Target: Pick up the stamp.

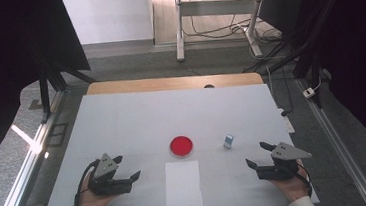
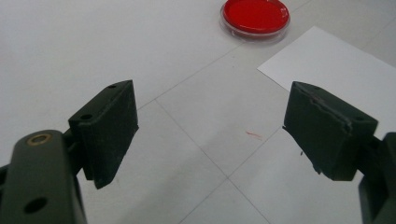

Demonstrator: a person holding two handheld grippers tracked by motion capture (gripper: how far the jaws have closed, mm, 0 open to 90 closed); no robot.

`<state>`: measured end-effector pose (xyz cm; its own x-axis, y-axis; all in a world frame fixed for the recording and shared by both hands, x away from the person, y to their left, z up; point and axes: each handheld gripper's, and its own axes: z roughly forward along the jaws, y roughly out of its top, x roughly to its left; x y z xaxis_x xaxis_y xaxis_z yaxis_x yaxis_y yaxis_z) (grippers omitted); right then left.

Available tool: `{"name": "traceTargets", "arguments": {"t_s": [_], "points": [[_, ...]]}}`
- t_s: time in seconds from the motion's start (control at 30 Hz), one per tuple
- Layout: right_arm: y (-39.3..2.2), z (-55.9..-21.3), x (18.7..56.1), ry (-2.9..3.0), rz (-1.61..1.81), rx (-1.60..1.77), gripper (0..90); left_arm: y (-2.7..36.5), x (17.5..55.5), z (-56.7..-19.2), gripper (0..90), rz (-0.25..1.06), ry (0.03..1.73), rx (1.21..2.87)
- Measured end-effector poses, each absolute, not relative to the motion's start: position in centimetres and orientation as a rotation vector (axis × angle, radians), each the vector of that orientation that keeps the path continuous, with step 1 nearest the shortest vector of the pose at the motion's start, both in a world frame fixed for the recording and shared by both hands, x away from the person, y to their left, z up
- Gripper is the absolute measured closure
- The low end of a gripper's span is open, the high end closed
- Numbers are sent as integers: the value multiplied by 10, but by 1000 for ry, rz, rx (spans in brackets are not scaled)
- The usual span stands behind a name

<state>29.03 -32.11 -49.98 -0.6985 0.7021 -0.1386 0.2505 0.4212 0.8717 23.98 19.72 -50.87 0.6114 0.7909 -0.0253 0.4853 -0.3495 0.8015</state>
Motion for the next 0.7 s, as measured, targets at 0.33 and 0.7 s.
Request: {"name": "traceTargets", "arguments": {"t_s": [0.33,0.7], "points": [[-321,-500,289,2196,1217,804,200,198,240,-510,175,468,1008,2020],[-320,-500,289,2202,1220,815,223,199,241,-510,175,466,1011,2020]]}}
